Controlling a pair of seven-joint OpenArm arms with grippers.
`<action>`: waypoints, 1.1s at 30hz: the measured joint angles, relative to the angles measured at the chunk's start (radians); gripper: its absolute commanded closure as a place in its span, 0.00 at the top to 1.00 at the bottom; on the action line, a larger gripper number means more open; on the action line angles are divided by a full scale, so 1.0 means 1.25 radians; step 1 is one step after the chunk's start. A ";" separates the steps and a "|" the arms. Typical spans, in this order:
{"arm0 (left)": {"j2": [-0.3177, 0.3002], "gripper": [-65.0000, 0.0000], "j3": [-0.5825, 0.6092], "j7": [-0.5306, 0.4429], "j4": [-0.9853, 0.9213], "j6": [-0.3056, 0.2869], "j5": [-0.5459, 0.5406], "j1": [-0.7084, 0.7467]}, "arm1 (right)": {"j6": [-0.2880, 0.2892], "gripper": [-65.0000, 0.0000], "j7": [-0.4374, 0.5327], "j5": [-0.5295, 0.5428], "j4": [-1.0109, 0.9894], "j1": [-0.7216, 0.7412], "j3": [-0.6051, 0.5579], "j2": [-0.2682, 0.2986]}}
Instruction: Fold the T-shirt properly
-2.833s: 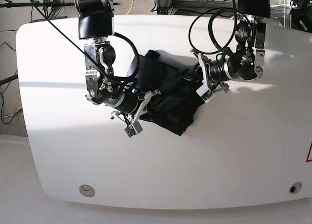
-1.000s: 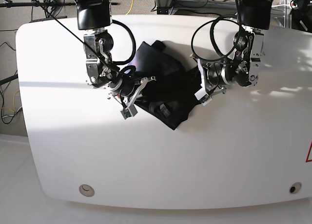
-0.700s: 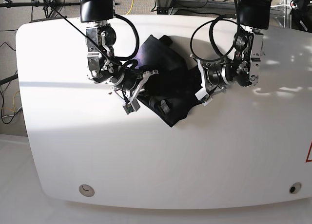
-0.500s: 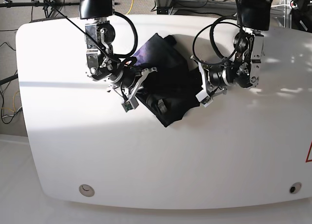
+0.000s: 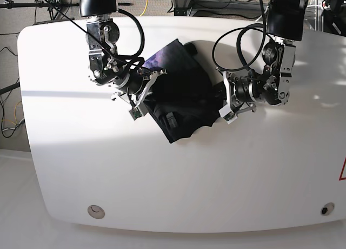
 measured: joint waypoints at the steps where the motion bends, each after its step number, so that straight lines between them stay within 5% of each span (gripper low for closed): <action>1: -0.007 0.00 0.000 0.000 0.000 0.000 0.004 -0.004 | 0.000 0.00 0.004 0.000 -0.002 -0.002 -0.008 -0.002; 24: -0.010 0.00 -0.038 -0.069 0.002 0.009 0.039 -0.004 | 0.000 0.00 -0.050 -0.030 -0.007 0.037 -0.055 -0.096; 33: 0.018 0.00 -0.093 -0.090 0.062 0.008 0.104 0.054 | -0.001 0.00 -0.072 -0.027 -0.025 0.115 -0.065 -0.074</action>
